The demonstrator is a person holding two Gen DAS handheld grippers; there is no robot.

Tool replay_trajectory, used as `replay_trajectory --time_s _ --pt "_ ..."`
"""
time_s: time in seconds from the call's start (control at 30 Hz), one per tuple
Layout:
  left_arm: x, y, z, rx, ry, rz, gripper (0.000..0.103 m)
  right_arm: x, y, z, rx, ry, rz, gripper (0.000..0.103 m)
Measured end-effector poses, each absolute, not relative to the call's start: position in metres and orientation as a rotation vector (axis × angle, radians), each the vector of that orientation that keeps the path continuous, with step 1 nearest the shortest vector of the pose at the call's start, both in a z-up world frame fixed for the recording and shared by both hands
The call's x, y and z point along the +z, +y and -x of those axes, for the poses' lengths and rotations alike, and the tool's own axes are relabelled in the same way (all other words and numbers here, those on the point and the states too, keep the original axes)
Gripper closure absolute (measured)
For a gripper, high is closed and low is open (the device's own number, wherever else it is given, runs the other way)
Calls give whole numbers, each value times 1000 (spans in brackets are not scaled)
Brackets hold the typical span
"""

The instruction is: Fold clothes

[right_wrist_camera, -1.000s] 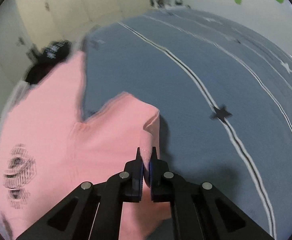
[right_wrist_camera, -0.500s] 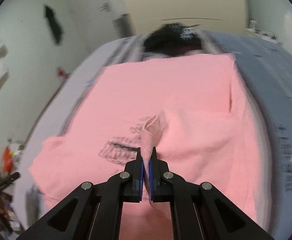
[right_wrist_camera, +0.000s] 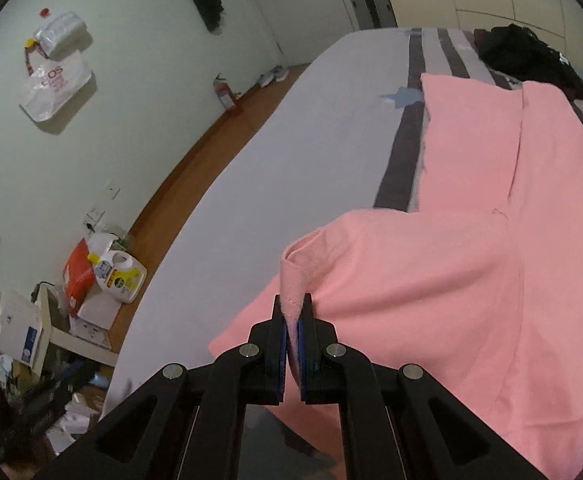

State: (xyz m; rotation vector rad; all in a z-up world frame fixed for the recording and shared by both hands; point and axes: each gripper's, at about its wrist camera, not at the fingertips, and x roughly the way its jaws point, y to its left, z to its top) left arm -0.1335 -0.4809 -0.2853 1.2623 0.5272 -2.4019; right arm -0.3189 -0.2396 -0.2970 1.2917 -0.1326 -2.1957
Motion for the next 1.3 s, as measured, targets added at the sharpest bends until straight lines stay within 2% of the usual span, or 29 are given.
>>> replay_trajectory --time_s 0.27,0.47,0.57,0.63,0.7,0.87,0.97,1.1,1.3 --pt "-295 -487 125 -2374 572 -1271 80 -283 -301 317 -2133 -29 -1247 99" --pt "-299 -488 137 -2404 583 -1276 80 -323 -321 313 -2065 -33 -1365 98" --pt "-303 -484 147 -2440 592 -1297 80 -339 -312 316 -2009 -57 -1411 85" --pt "-305 -476 158 -2469 601 -1311 80 -332 -300 311 -1986 -68 -1365 64" --pt "-307 -468 169 -2498 624 -1322 80 -318 -281 302 -1983 -71 -1290 57" --pt "-314 -443 202 -2553 681 -1375 79 -305 -209 293 -2041 -96 -1270 56" --pt "-321 -429 221 -2567 705 -1407 74 -322 -154 290 -2113 -64 -1365 56" --pt "-330 -417 240 -2569 713 -1442 73 -339 -91 284 -2186 -29 -1462 56" --pt "-355 -413 254 -2504 645 -1532 73 -347 -46 266 -2237 -27 -1503 56"
